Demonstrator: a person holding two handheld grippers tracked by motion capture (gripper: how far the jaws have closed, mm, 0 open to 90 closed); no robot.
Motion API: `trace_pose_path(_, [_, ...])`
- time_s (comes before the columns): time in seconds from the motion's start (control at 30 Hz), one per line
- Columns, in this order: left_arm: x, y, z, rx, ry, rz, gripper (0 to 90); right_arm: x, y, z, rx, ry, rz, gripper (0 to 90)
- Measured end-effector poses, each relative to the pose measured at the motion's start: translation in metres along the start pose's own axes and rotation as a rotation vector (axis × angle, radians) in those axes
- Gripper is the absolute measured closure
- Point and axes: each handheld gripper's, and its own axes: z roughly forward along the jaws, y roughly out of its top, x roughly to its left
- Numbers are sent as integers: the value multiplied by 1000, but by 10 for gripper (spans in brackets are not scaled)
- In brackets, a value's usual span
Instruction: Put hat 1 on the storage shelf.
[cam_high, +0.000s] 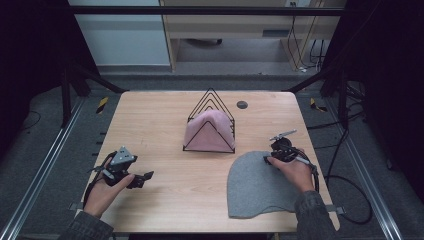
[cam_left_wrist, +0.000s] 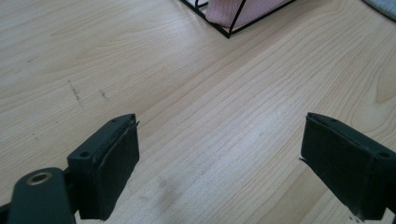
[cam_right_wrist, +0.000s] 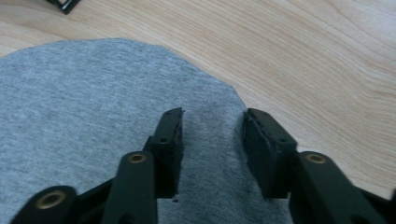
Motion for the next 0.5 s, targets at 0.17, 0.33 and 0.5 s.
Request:
trace_pose_path(0.17, [-1, 0, 1, 5, 2, 4, 110, 3, 0, -1, 4, 33, -8, 790])
trace_pose_path(0.33, [-1, -2, 4, 20, -6, -5, 110, 4, -3, -1, -20, 51, -8, 850])
trace_pose_path(0.5, [2, -3, 5, 17, -9, -21, 109, 7, -3, -17, -94, 74, -10, 856])
